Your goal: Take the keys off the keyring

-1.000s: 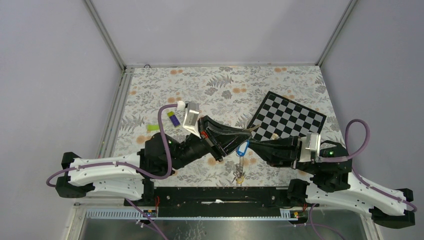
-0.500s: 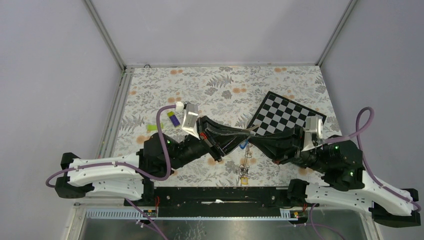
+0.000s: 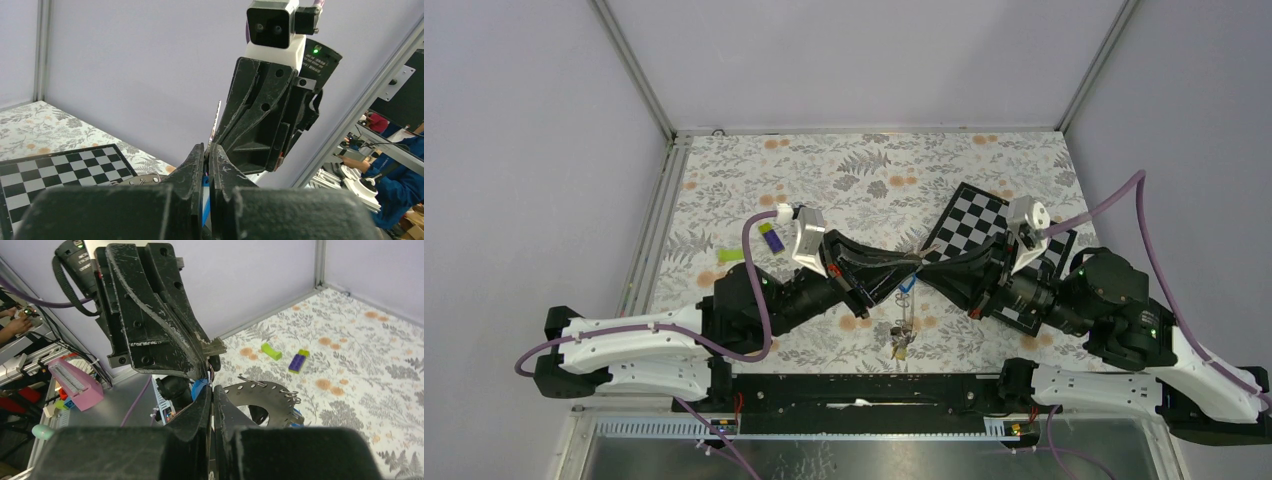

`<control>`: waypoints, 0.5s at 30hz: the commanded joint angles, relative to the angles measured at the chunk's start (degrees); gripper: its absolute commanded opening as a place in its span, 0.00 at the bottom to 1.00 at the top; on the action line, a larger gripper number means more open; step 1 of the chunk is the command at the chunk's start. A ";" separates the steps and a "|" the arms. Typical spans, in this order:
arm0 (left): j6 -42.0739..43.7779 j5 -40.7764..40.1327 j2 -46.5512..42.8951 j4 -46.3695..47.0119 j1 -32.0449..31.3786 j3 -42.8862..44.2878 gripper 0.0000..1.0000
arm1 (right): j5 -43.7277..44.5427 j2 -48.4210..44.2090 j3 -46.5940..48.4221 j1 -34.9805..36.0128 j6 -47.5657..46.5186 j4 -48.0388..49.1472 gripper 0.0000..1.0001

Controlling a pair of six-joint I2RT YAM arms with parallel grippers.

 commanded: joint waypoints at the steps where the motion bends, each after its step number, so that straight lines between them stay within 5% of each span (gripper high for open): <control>1: 0.01 3.98 1.45 -1.54 -0.97 1.25 0.00 | 8.45 3.50 6.27 -0.12 4.00 -3.10 0.02; 9: -0.23 4.43 2.52 -2.04 -0.97 1.89 0.00 | 9.98 6.95 8.44 -0.12 8.03 -6.32 0.24; 15: -1.14 4.05 1.35 -0.06 -1.02 0.87 0.00 | 9.21 0.71 0.44 -0.10 4.13 3.25 0.38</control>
